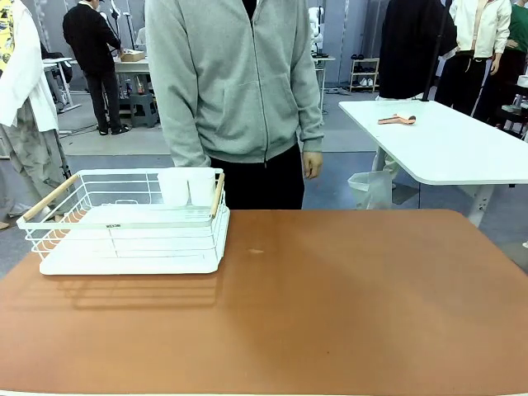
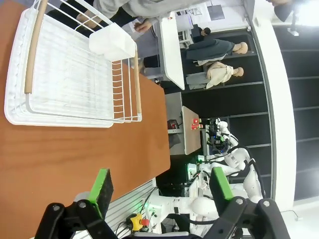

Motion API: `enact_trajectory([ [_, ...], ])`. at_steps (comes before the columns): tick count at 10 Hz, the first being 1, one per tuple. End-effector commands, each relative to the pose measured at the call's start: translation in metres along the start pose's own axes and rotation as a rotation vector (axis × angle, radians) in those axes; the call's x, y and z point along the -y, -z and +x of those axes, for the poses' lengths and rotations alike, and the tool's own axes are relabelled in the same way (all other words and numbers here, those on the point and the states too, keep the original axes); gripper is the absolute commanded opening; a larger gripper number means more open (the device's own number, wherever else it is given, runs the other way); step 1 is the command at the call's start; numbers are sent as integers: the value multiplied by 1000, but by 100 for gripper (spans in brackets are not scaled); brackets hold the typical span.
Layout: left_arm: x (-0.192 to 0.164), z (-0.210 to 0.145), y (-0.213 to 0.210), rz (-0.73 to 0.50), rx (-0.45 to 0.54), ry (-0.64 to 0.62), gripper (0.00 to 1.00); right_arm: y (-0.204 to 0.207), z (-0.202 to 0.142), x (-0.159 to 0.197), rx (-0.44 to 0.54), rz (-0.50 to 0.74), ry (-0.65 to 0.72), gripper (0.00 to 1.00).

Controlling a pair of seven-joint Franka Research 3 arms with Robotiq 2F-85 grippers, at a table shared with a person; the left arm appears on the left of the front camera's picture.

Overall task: Clean the table.
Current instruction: Pick up the Lint Roller when the human hands it over.

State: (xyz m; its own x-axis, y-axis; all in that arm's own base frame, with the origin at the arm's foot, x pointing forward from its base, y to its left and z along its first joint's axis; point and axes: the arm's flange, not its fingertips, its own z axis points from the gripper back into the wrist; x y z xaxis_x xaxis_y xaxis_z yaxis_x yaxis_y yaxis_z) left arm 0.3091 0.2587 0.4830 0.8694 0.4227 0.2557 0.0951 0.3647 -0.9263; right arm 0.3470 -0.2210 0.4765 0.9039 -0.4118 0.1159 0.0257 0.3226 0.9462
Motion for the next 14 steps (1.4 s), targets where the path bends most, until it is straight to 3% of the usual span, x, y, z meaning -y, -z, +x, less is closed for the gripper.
enact_trajectory([
  [1, 0, -1, -2, -15, 2, 11, 100, -1, 0, -3, 2, 17, -8, 100],
  [14, 0, -1, -2, -15, 2, 11, 100, -1, 0, -3, 2, 17, -8, 100],
])
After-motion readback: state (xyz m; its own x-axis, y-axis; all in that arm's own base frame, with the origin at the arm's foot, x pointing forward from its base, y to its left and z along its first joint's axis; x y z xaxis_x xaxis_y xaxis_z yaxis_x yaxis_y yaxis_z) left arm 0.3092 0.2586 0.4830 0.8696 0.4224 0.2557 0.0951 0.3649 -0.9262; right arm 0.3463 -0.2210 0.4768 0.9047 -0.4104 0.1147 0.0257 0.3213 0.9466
